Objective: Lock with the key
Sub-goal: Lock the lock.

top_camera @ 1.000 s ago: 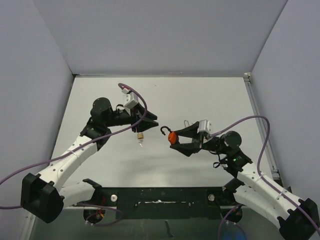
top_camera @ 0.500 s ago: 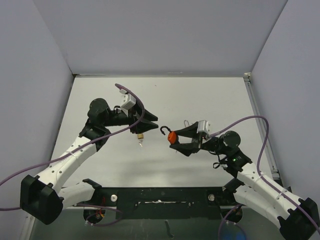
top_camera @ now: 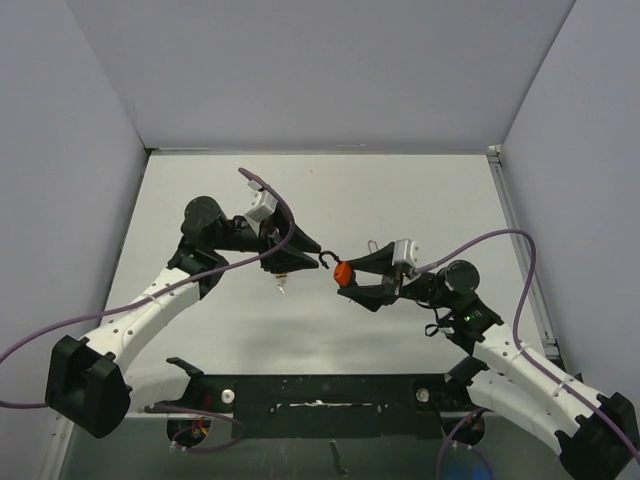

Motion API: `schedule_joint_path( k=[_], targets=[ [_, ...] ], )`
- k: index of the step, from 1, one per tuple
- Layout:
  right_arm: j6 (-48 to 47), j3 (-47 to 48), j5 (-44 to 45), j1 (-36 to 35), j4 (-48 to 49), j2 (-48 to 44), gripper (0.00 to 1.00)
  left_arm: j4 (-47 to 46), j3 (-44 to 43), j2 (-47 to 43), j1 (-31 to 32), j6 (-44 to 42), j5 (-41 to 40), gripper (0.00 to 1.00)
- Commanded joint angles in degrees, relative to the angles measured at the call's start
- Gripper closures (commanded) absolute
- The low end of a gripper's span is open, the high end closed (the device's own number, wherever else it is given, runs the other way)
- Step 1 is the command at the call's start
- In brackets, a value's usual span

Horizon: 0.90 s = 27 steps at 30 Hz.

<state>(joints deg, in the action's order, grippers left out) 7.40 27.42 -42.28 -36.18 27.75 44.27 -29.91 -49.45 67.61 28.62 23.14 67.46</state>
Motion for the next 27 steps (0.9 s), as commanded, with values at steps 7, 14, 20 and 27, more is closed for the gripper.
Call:
schedule_joint_path(
  k=[7,14,20,27],
  targets=[
    [-1.8,5.4,1.1,-1.2,4.8,2.2,1.00,3.3,-4.0,2.0,1.1,-1.6,-1.1,0.64],
    [-2.6,5.4,1.6,-1.5,4.0,2.7,1.00,3.7,-4.1,0.9,1.2,-1.4,-2.8,0.65],
    [-3.0,5.5,2.1,-1.8,3.4,2.4,1.00,10.4,-6.2,0.9,1.3,-4.3,-3.7,0.74],
    [-3.3,5.6,1.9,-1.9,2.6,2.4,1.00,12.4,-7.0,1.4,1.4,-5.2,-3.8,0.75]
  ],
)
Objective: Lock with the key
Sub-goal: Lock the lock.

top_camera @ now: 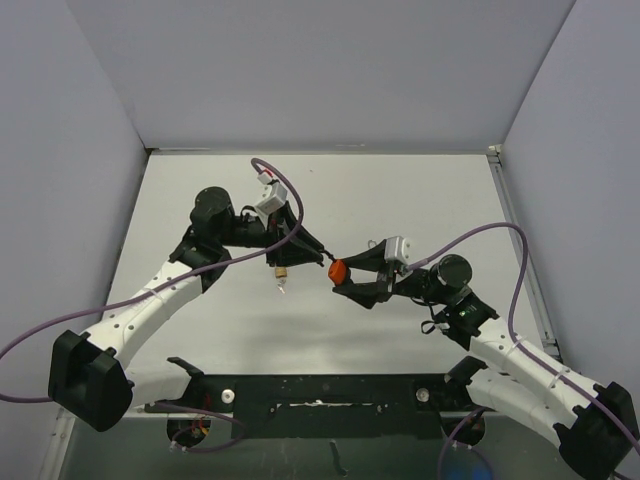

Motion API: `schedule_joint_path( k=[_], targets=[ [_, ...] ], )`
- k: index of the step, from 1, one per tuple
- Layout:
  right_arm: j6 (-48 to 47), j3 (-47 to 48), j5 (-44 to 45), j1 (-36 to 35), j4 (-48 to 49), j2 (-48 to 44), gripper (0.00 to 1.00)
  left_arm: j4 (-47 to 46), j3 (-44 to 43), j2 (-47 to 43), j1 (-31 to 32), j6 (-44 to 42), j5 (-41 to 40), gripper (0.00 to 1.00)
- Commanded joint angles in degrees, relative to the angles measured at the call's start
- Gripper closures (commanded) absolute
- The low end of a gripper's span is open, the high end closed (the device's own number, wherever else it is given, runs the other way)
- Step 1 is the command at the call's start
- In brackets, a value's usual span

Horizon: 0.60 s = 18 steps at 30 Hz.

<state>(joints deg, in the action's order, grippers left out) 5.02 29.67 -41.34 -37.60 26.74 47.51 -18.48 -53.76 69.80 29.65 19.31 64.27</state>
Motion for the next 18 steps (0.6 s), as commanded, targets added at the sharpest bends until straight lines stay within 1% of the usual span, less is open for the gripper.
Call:
schedule_joint_path(
  k=[1,6,9,18],
  targets=[
    [-0.9,3.4,1.1,-0.5,3.5,-0.9,1.00,1.1,-2.8,-0.9,0.4,-1.4,-0.6,0.75],
    [-1.3,3.5,1.3,-0.6,3.3,-1.1,1.00,4.1,-3.5,-1.1,0.7,-3.4,-0.3,0.77],
    [-1.2,3.5,1.3,-0.6,3.3,-1.0,1.00,6.3,-4.3,-0.9,0.9,-4.8,-0.6,0.81],
    [-1.3,3.5,1.3,-0.9,3.1,-0.9,1.00,6.0,-4.3,-0.9,1.3,-4.7,-1.4,0.83]
  ],
)
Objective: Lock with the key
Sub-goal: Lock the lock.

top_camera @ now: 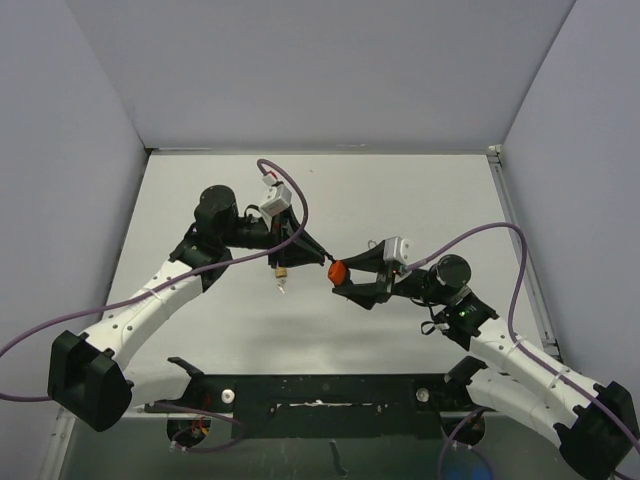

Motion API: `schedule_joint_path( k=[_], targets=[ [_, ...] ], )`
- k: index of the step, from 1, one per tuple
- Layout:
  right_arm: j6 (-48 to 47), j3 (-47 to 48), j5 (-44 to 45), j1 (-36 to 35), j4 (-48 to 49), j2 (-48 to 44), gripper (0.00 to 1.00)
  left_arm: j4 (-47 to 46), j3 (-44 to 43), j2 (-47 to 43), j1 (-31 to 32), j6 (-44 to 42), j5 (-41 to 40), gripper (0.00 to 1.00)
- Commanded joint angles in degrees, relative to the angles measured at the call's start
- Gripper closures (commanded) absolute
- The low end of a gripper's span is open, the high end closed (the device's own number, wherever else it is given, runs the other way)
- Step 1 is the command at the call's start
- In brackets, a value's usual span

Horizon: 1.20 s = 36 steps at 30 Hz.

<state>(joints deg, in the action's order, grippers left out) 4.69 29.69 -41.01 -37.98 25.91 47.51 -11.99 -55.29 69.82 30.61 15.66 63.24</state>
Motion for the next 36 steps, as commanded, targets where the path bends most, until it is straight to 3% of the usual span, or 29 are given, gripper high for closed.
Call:
schedule_joint_path(
  k=[1,7,12,20,24,28,33,36],
  targets=[
    [-0.9,3.5,0.9,-0.6,4.0,-0.9,1.00,-0.5,-2.7,-1.0,0.3,-1.1,-0.3,0.85],
    [-1.0,3.5,0.9,-0.7,3.5,-0.6,1.00,-0.3,-2.7,-1.5,0.4,-1.4,-2.5,1.00],
    [-1.0,3.6,2.3,-0.6,3.0,-0.1,0.98,2.3,-4.3,-1.3,0.5,-1.2,-3.8,1.00],
    [-0.4,5.5,4.0,-0.6,0.1,-0.4,0.51,12.7,-9.9,-0.9,0.5,-3.6,-8.4,1.00],
    [0.1,6.8,4.4,-0.7,-0.8,-0.9,0.43,21.4,-14.9,0.7,0.5,-6.6,-9.7,1.00],
    [0.9,7.7,4.4,-0.6,-1.6,-1.3,0.31,22.8,-15.5,-1.0,0.8,-8.5,-11.6,1.00],
    [1.8,9.3,4.5,-0.6,-3.0,-0.6,0.23,28.8,-19.1,-1.6,1.2,-13.2,-11.3,1.00],
    [3.2,10.6,6.5,0.0,-4.1,-0.2,0.11,33.3,-21.5,-1.3,2.2,-17.3,-11.3,1.00]
  ],
)
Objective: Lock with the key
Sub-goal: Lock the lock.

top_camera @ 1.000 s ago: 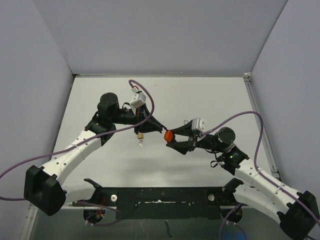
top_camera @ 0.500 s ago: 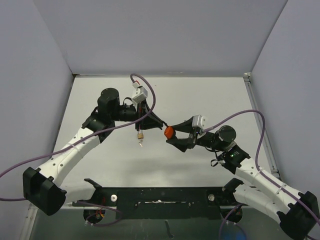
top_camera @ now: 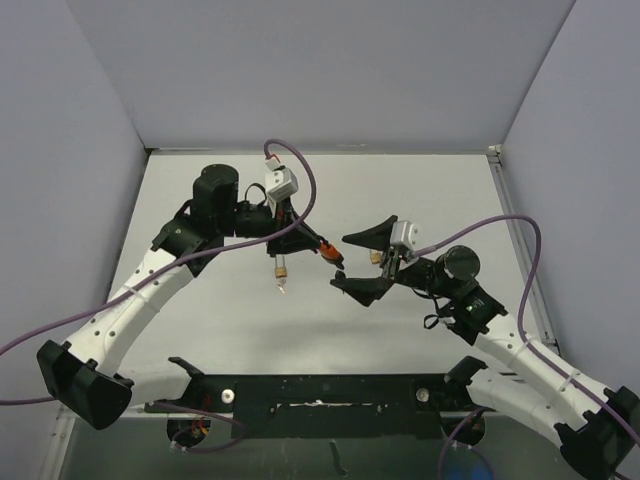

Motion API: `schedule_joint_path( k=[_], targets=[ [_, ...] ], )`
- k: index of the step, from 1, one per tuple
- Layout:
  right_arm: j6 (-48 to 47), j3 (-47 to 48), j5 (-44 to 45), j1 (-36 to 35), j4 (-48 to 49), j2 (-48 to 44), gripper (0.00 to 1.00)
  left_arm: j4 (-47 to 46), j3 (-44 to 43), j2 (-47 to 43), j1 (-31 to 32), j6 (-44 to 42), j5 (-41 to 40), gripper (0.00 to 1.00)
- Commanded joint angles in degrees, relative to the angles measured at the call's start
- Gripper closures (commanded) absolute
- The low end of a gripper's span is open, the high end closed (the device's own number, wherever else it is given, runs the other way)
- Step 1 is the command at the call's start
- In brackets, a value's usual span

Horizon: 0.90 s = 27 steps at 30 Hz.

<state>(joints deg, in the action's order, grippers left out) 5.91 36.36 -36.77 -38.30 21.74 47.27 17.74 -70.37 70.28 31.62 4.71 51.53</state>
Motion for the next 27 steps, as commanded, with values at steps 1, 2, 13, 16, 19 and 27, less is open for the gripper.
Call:
schedule_joint_path(
  k=[1,2,13,16,19,27],
  targets=[
    [2.1,4.4,2.6,0.7,-0.5,0.2,0.08,4.4,-7.1,-1.8,1.6,-7.4,0.0,1.00],
    [2.3,4.6,2.7,1.2,-0.9,0.4,0.08,5.4,-8.1,-1.8,2.1,-8.4,-0.5,1.00],
    [1.3,5.4,-3.8,3.9,-1.6,2.4,0.09,17.0,-16.7,0.3,16.2,-16.1,-28.0,1.00],
    [0.6,6.2,-6.2,4.2,-2.2,3.8,0.14,17.5,-17.0,0.8,19.0,-17.5,-30.7,1.00],
    [1.0,6.0,-7.6,5.1,-1.8,4.6,0.22,14.4,-15.3,-0.5,19.2,-17.9,-31.1,1.00],
    [9.3,1.2,-16.9,10.4,11.1,9.0,0.25,13.9,-13.5,-1.5,19.3,-18.3,-32.8,1.00]
  ],
)
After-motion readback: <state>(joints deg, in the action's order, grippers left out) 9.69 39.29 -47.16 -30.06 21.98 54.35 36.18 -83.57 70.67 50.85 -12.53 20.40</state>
